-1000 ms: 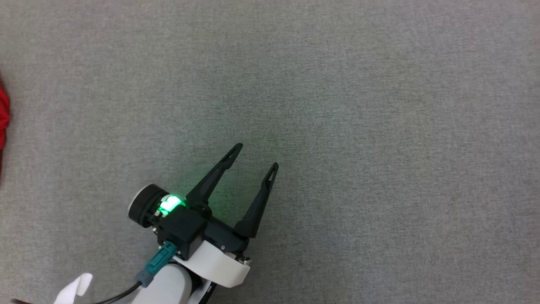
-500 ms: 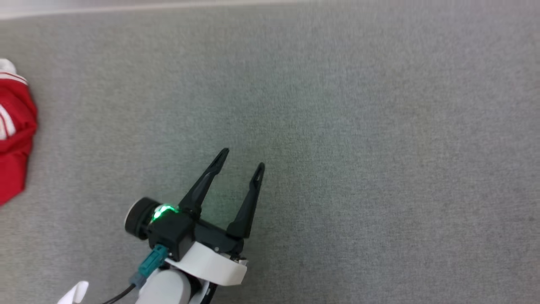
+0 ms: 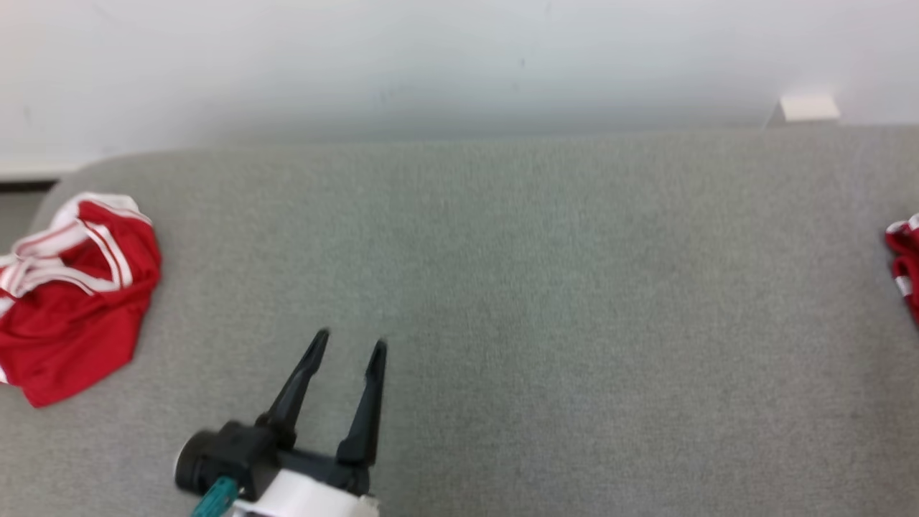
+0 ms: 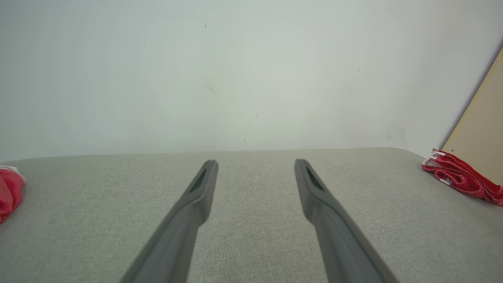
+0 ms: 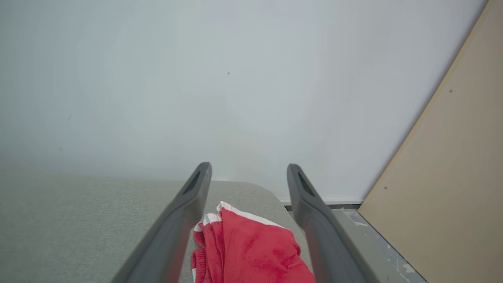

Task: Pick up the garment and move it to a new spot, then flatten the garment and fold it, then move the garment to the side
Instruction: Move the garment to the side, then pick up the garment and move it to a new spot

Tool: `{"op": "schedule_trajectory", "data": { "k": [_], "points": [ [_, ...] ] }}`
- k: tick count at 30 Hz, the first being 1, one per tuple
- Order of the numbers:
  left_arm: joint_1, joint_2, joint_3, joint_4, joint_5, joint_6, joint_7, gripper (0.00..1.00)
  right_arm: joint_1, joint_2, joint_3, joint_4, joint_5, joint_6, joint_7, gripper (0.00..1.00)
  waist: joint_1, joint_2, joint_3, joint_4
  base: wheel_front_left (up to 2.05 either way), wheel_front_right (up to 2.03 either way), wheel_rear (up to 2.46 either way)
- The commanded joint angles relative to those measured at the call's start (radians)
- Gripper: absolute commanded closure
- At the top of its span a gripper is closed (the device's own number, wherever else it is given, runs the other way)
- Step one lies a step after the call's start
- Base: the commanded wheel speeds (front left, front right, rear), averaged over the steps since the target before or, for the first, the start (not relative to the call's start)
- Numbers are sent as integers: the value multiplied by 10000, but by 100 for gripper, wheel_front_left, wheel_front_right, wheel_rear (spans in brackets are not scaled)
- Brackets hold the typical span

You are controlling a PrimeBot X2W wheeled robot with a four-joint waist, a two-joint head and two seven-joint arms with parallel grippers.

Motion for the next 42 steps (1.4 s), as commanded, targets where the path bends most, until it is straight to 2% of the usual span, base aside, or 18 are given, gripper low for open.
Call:
{"op": "schedule_trajectory", "data": {
  "k": [1, 8, 13, 21, 31, 36, 42],
  "points": [
    [359, -5, 158, 16, -74, 44, -7, 0, 828, 410, -55, -699, 27, -24, -59, 0, 1, 0, -659, 116, 0, 0, 0],
    [1786, -49, 829, 496, -159, 146, -8, 0, 4250, 2545, -31, -3379, -362, -24, -137, 0, 1, 0, -1746, 55, 0, 0, 0],
    [2474, -26, 1397, 831, -119, 113, -8, 0, 5800, 3218, 389, -4246, -81, -24, -153, 0, 1, 0, -2067, 43, 0, 0, 0],
    [2962, -176, 1971, 1047, 108, -85, -10, 0, 6791, 3323, 1400, -4060, 810, -24, -243, 0, 1, 0, -2483, 116, 0, 0, 0],
    [2787, -407, 2040, 959, 352, -285, -9, 0, 6981, 3327, 1633, -4061, 946, -24, -241, 0, 1, 0, -2667, 470, 0, 0, 0],
    [2847, -454, 2044, 914, 459, -351, -9, 0, 7128, 3331, 1616, -4206, 1076, -24, -231, 0, 1, 0, -2713, 1072, 0, 0, 0],
    [2840, -472, 2061, 819, 492, -380, -10, 0, 7165, 3333, 2089, -4228, 1326, -24, -232, 0, 1, 0, -2770, 2424, 0, 0, 0]
  ]
}}
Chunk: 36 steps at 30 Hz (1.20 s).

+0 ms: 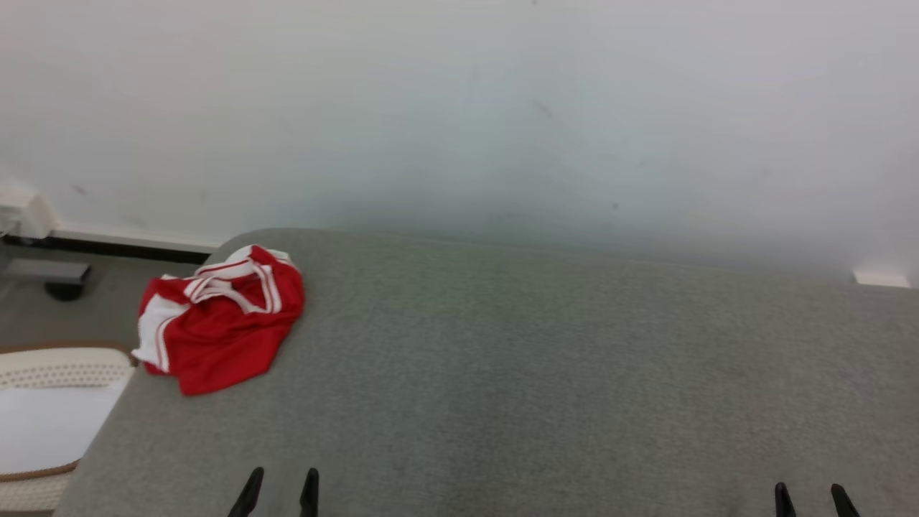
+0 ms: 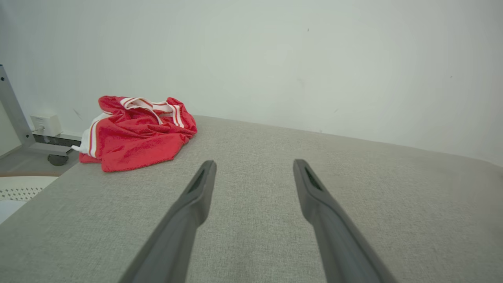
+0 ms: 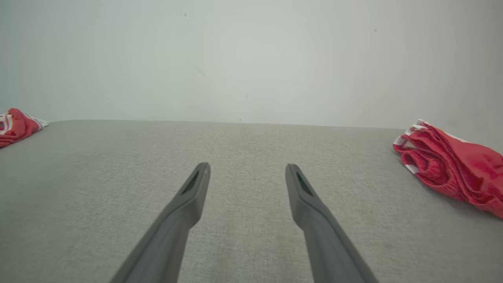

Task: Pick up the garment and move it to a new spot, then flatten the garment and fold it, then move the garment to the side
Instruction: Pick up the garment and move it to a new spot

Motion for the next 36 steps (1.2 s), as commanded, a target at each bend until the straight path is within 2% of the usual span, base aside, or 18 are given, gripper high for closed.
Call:
{"op": "schedule_trajectory", "data": {
  "k": [1, 5, 11, 16, 20, 23, 30, 36],
  "points": [
    [62, 22, 71, -58, 27, 21, -9, 0, 43, -18, 205, -36, 96, -24, 8, 0, 1, -1, -56, 1007, 0, 0, 0],
    [322, 13, 212, -158, -29, 34, -8, 0, -68, -21, 801, 18, 239, -24, 8, 0, 1, -1, -74, 1870, 0, 0, 0],
    [536, -10, 395, -356, -170, 90, -8, 0, -213, -19, 1144, 41, 253, -24, 9, 0, 1, -1, 65, 2438, 0, 0, 0],
    [143, -19, 496, -495, -259, -17, -8, 0, -377, -24, 1070, -76, -50, -24, 7, 0, 1, -1, 607, 2465, 0, 0, 0],
    [-802, 105, 895, -647, -574, -139, -8, 0, -811, -23, 683, -416, -614, -24, 82, 0, 1, -1, 1683, 2228, 0, 0, 0],
    [-1898, 389, 1052, -607, -951, -268, 77, 0, -1261, -21, 330, -856, -1155, -24, 314, 0, 1, -1, 2682, 2024, 0, 0, 0],
    [-5343, 1876, 1261, 178, -1709, -455, 1196, 0, -2449, -587, -311, -2481, -1773, -24, 1141, 0, 1, -1, 5165, 1667, 0, 0, 0],
    [-8335, 2799, 751, 2196, -2121, -510, 2364, 0, -2942, -1246, -773, -3921, -1854, -23, 1871, 0, 1, -1, 6537, 1633, 0, 0, 0]
  ]
}}
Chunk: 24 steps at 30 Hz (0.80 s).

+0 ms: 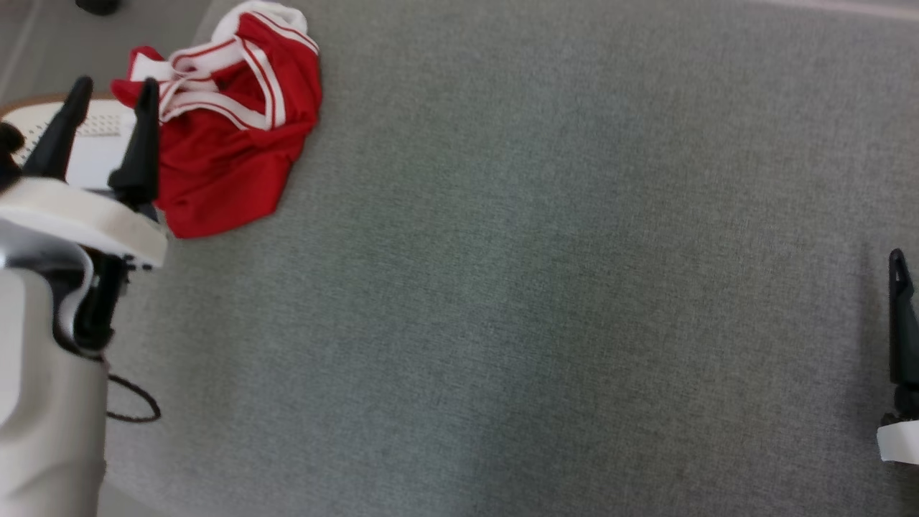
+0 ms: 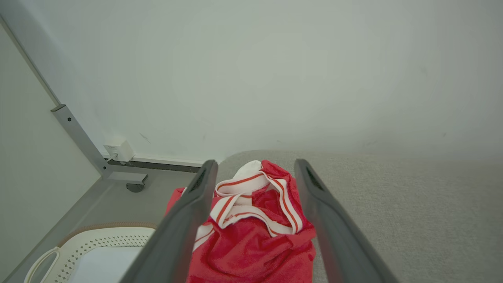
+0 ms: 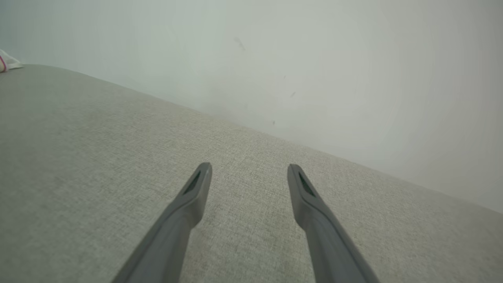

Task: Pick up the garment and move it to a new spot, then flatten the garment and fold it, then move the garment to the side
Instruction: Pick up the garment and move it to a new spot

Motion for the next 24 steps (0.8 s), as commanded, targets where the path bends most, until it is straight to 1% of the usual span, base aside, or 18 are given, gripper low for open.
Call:
{"op": "schedule_trajectory", "data": {
  "k": [1, 3, 5, 7, 9, 14, 15, 16, 17, 19, 20, 24],
  "points": [
    [-610, 76, -58, 609, -239, -16, 178, 0, -137, -173, -112, -347, 33, -24, 164, 0, -5, 0, 1252, -192, 0, 0, 0],
    [-1343, 219, -115, 1534, -224, -18, 515, 0, -142, -321, -204, -791, 85, -23, 387, 0, -5, 0, 1511, -210, 0, 0, 0],
    [-1973, 114, -80, 2477, -500, -19, 913, 0, -94, -455, -267, -1183, 127, -24, 591, 0, -5, 0, 1720, -233, 0, 0, 0],
    [-2378, 267, -156, 3525, -469, 19, 1358, 0, -43, -565, -236, -1509, 156, -24, 784, 0, -5, 0, 1908, -336, 0, 0, 0],
    [-2746, 381, -219, 4445, -378, 56, 1470, 0, 5, -675, -191, -1800, 237, -24, 969, 0, -5, 0, 2044, -469, 0, 0, 0],
    [-3336, 72, -384, 6083, -621, 20, 1467, 0, 223, -782, -441, -2513, 314, -24, 1255, 0, -5, 0, 2189, -603, 0, 0, 0],
    [-3407, 2, -426, 6396, -697, 6, 1597, 0, 247, -766, -515, -2584, 315, -24, 1261, 0, -5, 0, 2155, -601, 0, 0, 0],
    [-3430, -38, -560, 6642, -648, -6, 1718, 68, 281, -740, -563, -2653, 336, -24, 1282, 0, -5, 0, 2107, -598, 0, 0, 0],
    [-3485, -43, -670, 6813, -615, -16, 1772, 100, 316, -719, -599, -2689, 338, -24, 1295, 0, -5, 0, 2053, -598, 0, 0, 0],
    [-3619, 40, -897, 6979, -561, -42, 1700, 100, 358, -671, -589, -2646, 360, -24, 1265, 0, -5, 0, 1886, -596, 0, 0, 0],
    [-3739, 121, -953, 6951, -569, -48, 1494, 100, 356, -646, -542, -2584, 385, -24, 1206, 0, -5, 0, 1783, -594, 0, 0, 0],
    [-4068, 323, -1389, 6438, -918, -41, 923, 100, 331, -400, -254, -2118, 445, -24, 912, 0, -5, 0, 1203, -644, 0, 0, 0]
  ]
}}
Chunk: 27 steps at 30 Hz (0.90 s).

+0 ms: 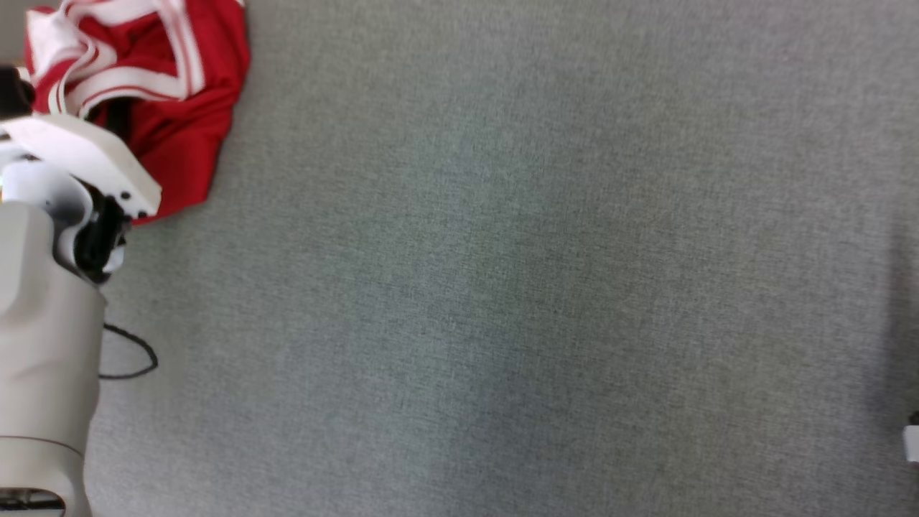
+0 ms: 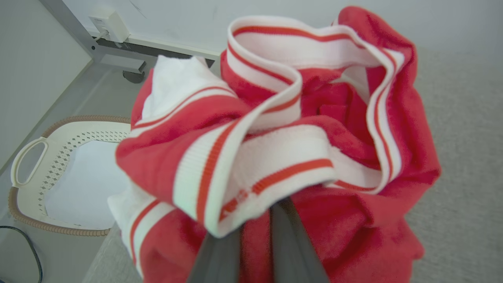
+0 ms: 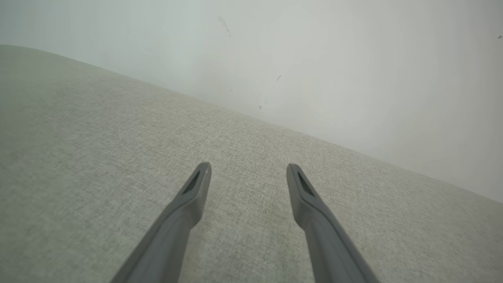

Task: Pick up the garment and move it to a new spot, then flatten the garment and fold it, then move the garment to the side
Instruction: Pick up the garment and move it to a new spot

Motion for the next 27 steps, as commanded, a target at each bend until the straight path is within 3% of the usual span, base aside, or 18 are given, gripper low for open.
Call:
{"op": "schedule_trajectory", "data": {
  "k": [1, 11, 17, 27],
  "points": [
    [-196, 151, -229, -353, -287, -47, -246, 100, 30, 153, 139, 317, 34, -24, -225, 0, -2, 1, -554, -65, 0, 0, 0],
    [428, 769, -1822, -3156, -1070, -25, -719, 100, 133, 1036, 813, 2223, 131, -24, -1388, 0, -2, 1, -2828, -843, 0, 0, 0],
    [1743, 527, -2389, -5834, -1463, 28, -323, 100, 534, 1381, 891, 2995, 286, -24, -1833, 0, -2, 1, -4038, -1495, 0, 0, 0],
    [4002, -487, -3679, -10343, -1828, 646, 735, 100, 1120, 1586, 877, 3451, 523, -24, -2091, 0, -2, 1, -5120, -2487, 0, 0, 0]
  ]
}}
